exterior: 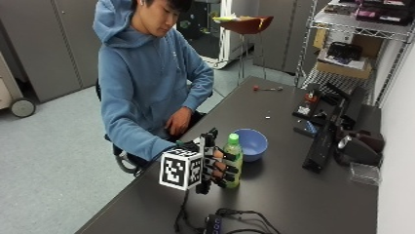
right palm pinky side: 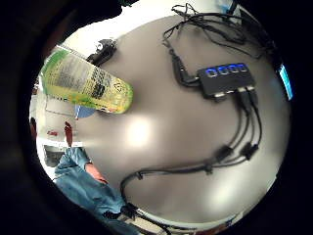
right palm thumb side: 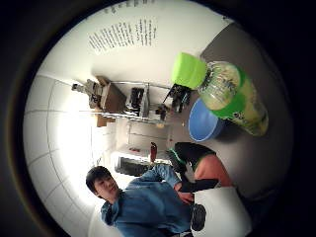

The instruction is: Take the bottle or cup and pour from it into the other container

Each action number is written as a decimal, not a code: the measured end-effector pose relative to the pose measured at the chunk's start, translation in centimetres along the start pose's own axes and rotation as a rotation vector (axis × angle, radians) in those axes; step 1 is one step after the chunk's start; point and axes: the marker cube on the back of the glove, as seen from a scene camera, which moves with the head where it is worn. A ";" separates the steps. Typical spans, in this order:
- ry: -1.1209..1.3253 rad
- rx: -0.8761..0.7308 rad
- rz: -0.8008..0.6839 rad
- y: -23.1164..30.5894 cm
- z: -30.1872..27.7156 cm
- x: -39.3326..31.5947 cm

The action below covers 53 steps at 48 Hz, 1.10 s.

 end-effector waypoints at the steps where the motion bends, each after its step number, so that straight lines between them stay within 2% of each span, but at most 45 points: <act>1: -0.009 0.001 -0.002 -0.1 0.2 0.1; 7: -0.069 -0.006 -0.017 -0.5 2.0 0.5; 22: -0.254 0.111 -0.066 -2.4 6.2 0.4; 30: -0.288 0.260 -0.081 -3.2 7.1 0.0; 35: -0.286 0.297 -0.076 -3.7 7.4 -0.4; 46: -0.152 0.218 -0.082 -4.8 7.3 -3.5; 53: 0.088 0.114 -0.108 -5.4 6.6 -6.0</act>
